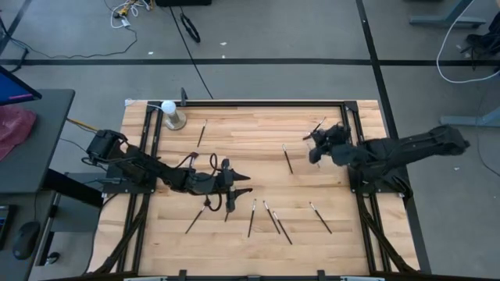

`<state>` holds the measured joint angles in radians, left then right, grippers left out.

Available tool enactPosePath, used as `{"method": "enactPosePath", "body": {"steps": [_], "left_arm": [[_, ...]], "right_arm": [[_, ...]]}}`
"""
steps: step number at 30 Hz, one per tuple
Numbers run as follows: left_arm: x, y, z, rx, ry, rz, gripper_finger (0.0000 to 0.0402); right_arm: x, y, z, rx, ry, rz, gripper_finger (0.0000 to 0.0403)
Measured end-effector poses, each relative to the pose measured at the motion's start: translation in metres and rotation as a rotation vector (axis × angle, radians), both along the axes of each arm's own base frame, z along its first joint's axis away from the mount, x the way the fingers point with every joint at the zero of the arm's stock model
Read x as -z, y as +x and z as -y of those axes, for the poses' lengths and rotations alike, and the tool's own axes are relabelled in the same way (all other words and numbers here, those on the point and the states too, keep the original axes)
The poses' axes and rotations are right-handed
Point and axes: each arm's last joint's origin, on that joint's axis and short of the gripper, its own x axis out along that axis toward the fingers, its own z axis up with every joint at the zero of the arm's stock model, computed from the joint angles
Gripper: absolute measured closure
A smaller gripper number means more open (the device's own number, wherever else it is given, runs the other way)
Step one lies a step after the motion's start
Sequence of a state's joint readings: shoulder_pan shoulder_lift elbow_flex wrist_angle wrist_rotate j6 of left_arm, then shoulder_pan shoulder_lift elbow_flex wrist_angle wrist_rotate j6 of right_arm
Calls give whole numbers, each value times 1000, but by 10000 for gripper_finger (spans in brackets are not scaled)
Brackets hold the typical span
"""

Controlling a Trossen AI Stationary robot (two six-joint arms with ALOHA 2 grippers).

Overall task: Sort items
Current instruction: Put the silver powder brush into the transparent organizer

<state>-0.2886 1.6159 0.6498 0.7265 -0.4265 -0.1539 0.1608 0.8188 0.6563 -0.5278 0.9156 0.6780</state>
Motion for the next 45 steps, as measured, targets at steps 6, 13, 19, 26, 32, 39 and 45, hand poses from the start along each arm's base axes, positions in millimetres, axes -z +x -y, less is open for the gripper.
{"method": "enactPosePath", "body": {"steps": [6, 13, 19, 26, 32, 39, 45], "left_arm": [[0, 0, 0, 1, 0, -1, 216], [1, 0, 0, 1, 1, -5, 216], [1, 0, 0, 1, 1, -6, 216], [1, 0, 0, 1, 1, -7, 216], [1, 0, 0, -3, -16, -5, 216], [1, 0, 0, -3, -15, -5, 216], [1, 0, 0, -3, -15, -5, 216]], "right_arm": [[9, -8, 22, 73, 113, -88, 369], [18, -9, 34, 70, 206, -126, 367], [36, -11, 40, 103, 235, -142, 367], [56, -12, 46, 104, 286, -122, 366], [75, -14, 51, 94, 328, -87, 366], [91, -17, 54, 84, 361, -63, 351], [97, -19, 54, 86, 369, -70, 335]]}}
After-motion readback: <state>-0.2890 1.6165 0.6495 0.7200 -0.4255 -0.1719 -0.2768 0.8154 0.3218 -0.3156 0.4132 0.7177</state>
